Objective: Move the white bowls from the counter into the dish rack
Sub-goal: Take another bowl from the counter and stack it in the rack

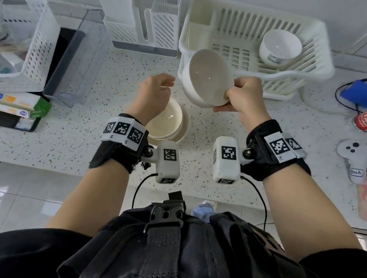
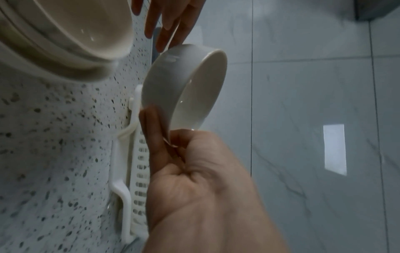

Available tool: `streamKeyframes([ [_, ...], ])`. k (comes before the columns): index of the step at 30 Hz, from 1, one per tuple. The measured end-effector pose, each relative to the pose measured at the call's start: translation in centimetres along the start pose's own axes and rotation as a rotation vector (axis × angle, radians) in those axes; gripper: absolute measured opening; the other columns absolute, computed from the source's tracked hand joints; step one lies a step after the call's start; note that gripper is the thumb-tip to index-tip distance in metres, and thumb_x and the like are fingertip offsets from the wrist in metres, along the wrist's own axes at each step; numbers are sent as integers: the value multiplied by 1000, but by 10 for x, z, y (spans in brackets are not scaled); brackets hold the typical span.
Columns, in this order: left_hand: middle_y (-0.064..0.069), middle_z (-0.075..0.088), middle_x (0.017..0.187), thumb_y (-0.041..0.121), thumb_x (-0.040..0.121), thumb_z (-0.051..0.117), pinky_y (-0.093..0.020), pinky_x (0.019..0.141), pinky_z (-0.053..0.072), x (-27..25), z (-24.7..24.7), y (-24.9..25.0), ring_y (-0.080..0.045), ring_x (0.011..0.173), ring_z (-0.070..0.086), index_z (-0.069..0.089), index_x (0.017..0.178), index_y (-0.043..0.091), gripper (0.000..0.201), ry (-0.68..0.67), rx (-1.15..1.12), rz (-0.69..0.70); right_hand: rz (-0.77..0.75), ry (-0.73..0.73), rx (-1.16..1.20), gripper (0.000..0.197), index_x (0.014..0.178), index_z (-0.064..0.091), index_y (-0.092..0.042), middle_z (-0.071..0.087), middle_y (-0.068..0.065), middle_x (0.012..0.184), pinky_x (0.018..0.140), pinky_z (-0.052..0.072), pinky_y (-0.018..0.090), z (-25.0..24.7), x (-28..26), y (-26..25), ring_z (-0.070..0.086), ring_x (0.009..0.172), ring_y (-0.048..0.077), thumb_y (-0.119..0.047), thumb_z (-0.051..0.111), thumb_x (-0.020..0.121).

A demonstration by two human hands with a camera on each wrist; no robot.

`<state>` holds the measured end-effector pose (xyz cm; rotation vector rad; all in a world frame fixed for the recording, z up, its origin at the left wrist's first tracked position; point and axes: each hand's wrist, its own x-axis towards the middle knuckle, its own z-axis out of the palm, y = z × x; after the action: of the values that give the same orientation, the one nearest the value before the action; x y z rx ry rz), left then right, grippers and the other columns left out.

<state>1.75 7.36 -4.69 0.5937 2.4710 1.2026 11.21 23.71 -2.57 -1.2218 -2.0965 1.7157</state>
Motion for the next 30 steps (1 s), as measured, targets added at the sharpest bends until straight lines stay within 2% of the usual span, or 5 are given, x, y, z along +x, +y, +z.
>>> streamKeyframes([
  [4,-8,63,122,2,89,47,-25,96,44,19,38,32,-19,114,57,56,123,7,36,-11,-25,46,-43,81,102,26,91,61,3,57,2,85,55,63,40,-45,21,7,63,63,23,17,42,81],
  [14,-8,58,131,12,88,57,-23,102,35,75,141,111,-20,122,52,54,127,7,40,-82,112,148,-119,258,205,32,95,62,-2,57,-1,89,48,61,32,-156,90,24,65,74,25,17,41,79],
  [20,-7,52,138,22,87,61,-32,109,32,114,180,135,-21,130,46,50,131,8,48,-270,271,163,-130,275,207,32,96,59,-4,56,6,99,51,62,35,-186,133,21,64,85,29,16,41,79],
  [25,-5,46,143,32,81,67,-37,110,33,147,196,131,-23,130,44,44,135,13,62,-533,454,122,-105,286,172,32,101,61,-1,55,-4,86,58,63,38,-189,178,10,62,78,22,14,39,82],
  [30,-5,49,140,34,83,65,-37,109,36,171,201,122,-23,126,47,45,135,14,59,-608,490,99,-80,313,78,33,103,62,7,60,13,102,52,62,36,-181,224,4,66,78,30,13,39,80],
])
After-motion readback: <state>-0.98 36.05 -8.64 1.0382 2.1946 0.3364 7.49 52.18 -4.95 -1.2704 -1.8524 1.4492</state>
